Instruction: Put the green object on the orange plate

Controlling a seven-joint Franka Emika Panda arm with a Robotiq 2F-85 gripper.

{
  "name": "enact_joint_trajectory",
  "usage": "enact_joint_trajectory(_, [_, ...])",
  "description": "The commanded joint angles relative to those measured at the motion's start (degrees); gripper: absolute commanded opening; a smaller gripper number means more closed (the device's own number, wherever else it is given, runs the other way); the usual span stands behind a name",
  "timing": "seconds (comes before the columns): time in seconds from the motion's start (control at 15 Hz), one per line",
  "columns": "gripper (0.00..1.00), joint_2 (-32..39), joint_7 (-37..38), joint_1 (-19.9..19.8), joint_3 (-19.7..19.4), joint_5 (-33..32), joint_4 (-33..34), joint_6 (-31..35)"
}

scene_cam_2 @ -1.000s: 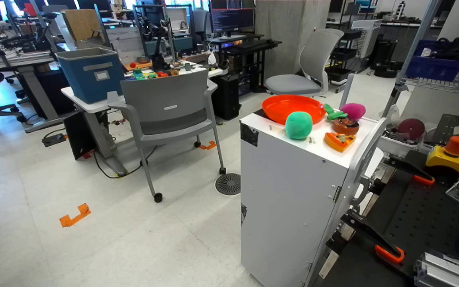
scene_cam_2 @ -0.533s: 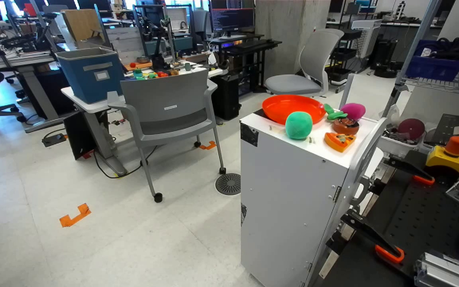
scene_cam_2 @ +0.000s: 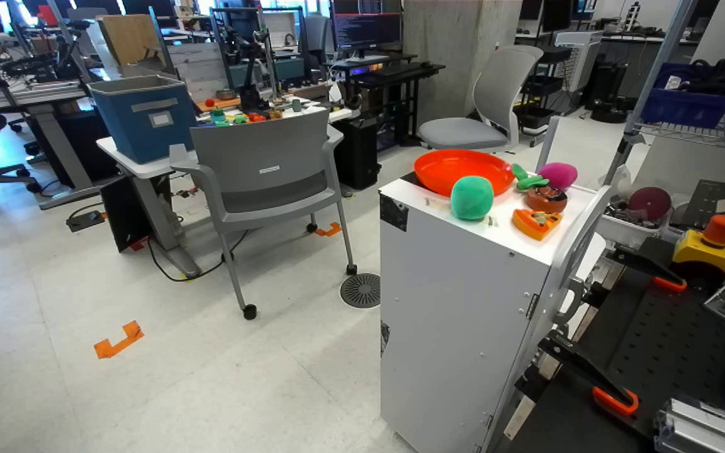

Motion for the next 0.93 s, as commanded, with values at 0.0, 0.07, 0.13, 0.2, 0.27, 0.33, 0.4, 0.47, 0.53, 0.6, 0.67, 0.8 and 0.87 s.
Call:
enact_joint_trajectory(0.0, [1.0, -3.81, -0.42, 0.39, 0.48, -1.8, -6.19, 5.2])
enact_joint_trajectory(0.07, [1.0, -4.29, -0.36, 0.43, 0.57, -2.22, -7.28, 6.13])
enact_joint_trajectory(0.13, [1.0, -4.85, -0.16, 0.46, 0.65, -2.59, -8.47, 7.48])
enact_joint_trajectory(0.2, [1.0, -5.22, 0.23, 0.43, 0.74, -2.98, -9.35, 8.66])
enact_joint_trajectory(0.27, [1.0, -5.21, 0.43, 0.34, 0.77, -3.51, -9.87, 9.9])
enact_joint_trajectory(0.33, [1.0, -5.01, 0.21, 0.24, 0.7, -3.87, -10.1, 10.78])
enact_joint_trajectory(0.4, [1.0, -4.92, 0.21, 0.16, 0.6, -4.11, -10.39, 11.82])
enact_joint_trajectory(0.47, [1.0, -4.81, 0.31, 0.05, 0.53, -4.51, -10.63, 12.89])
enact_joint_trajectory(0.53, [1.0, -4.69, 0.58, -0.05, 0.42, -4.38, -10.78, 14.25])
enact_joint_trajectory(0.6, [1.0, -4.7, 1.01, -0.13, 0.34, -4.14, -11.05, 15.83])
enact_joint_trajectory(0.67, [1.0, -4.7, 1.76, -0.29, 0.23, -3.8, -11.31, 17.97])
enact_joint_trajectory(0.8, [1.0, -4.16, 2.96, -0.67, -0.17, -2.57, -11.17, 21.77])
enact_joint_trajectory(0.87, [1.0, -3.81, 3.37, -0.87, -0.43, -1.88, -11.05, 23.49])
